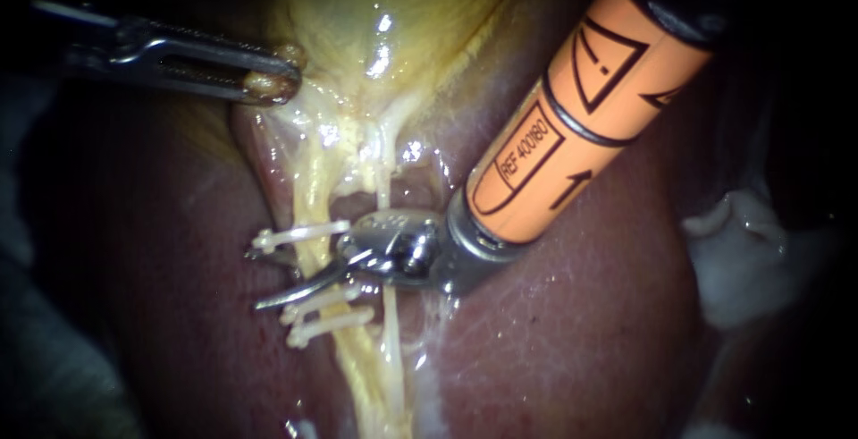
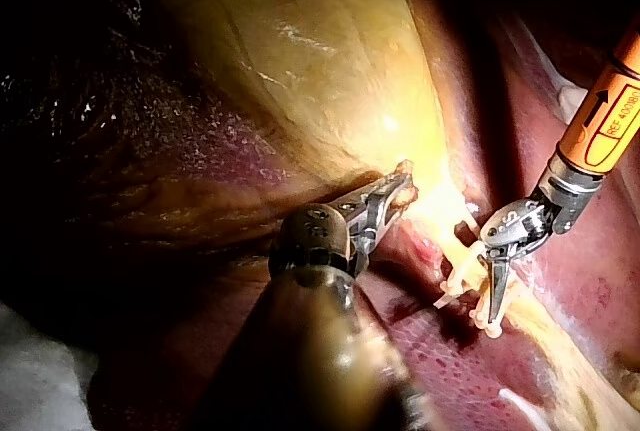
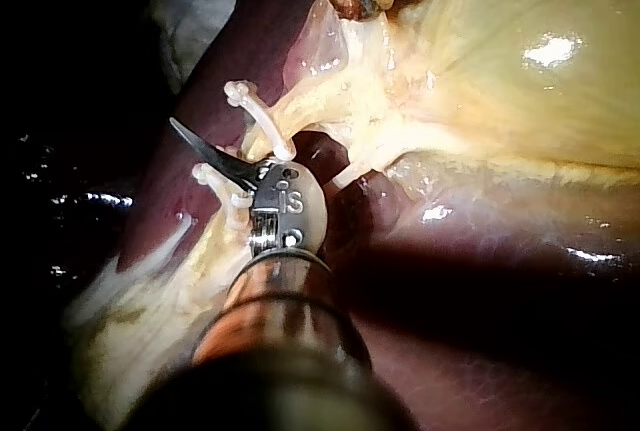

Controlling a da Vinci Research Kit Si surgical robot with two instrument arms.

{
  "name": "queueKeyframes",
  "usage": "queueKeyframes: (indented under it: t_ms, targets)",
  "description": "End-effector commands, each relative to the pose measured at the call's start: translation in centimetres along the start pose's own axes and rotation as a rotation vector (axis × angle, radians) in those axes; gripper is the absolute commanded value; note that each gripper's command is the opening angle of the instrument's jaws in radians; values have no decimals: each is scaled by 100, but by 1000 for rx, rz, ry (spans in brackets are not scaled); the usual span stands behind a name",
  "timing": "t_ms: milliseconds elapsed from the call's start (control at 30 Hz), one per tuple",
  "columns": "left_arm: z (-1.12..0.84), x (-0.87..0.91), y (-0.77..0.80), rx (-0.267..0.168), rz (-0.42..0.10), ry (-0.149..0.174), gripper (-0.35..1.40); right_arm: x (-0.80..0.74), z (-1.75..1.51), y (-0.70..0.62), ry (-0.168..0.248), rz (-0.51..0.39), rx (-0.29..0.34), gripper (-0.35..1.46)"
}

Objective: Go to the cutting position left tube

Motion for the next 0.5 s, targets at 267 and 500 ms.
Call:
queueKeyframes:
  t_ms: [267, 500]
  targets:
    - [0, 0, 0, 0, 0, 0, -35, 4, -2, -9, 14, 3, 11, 141]
    - [-1, -1, 0, 0, 0, -1, -35, 16, 0, -34, 26, 9, 44, 141]
